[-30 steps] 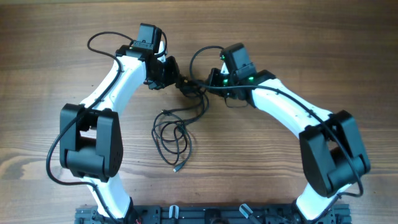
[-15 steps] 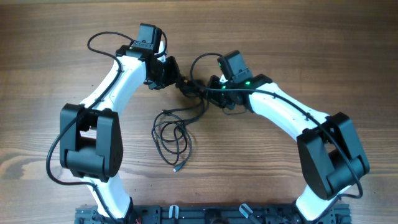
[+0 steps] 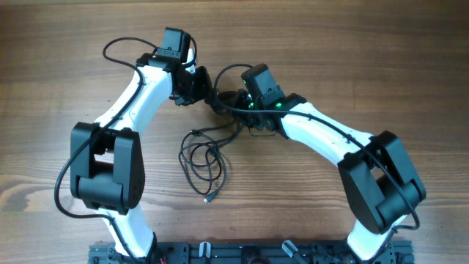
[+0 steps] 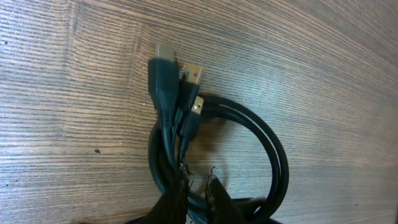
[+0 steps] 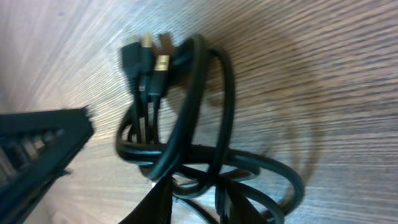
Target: Untangle cables
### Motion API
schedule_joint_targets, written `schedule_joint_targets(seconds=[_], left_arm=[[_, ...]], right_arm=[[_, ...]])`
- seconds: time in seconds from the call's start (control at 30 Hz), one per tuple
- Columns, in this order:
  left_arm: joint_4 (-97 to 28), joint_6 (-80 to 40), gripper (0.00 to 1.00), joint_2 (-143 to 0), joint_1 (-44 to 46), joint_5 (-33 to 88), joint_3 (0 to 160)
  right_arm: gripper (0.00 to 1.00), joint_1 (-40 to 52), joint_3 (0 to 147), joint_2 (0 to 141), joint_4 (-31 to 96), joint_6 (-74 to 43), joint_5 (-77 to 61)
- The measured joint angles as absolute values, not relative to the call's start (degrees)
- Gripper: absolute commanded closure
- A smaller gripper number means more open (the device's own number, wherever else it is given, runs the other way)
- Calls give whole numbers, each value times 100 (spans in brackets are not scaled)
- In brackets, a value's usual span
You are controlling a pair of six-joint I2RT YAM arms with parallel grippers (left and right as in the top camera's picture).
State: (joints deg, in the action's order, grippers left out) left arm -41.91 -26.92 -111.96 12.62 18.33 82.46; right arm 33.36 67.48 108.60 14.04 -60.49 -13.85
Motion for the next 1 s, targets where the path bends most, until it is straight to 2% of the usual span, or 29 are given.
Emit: schedule_joint_targets(seconds=[0.17, 0.27, 0.47, 0.67, 0.8, 0.83, 0.93, 1.0], left_arm=[[-4191, -2689, 87, -11196, 1262, 1833, 8246], [-4191, -2692, 86, -11196, 1262, 1833, 8246], [-4191, -2689, 83, -11196, 1262, 1833, 8246], [-4198, -2700, 75, -11196, 1262, 1833, 8246], [-4296, -2709, 68, -11196, 1262, 1835, 8246], [-4351, -2729, 64, -11196, 1260, 1839, 8246], [-4536, -2729, 61, -11196, 1223, 2060, 8246], [-4698, -2733, 51, -11196, 1144, 2340, 8246]], right_arm=[[87, 3334, 6748, 10962, 1411, -6018, -1236], [95, 3347, 6748, 10962, 1409, -5981, -1129], [96, 3345, 6748, 10962, 1385, -5752, -1072], [96, 3122, 6748, 10962, 1151, -4950, -1857], [96, 2899, 6748, 10960, 1153, -4753, -2263], [96, 2810, 6748, 10960, 1160, -4700, -2381], [96, 2757, 6748, 10960, 1164, -4668, -2467], [96, 2759, 6748, 10960, 1149, -4663, -2506]])
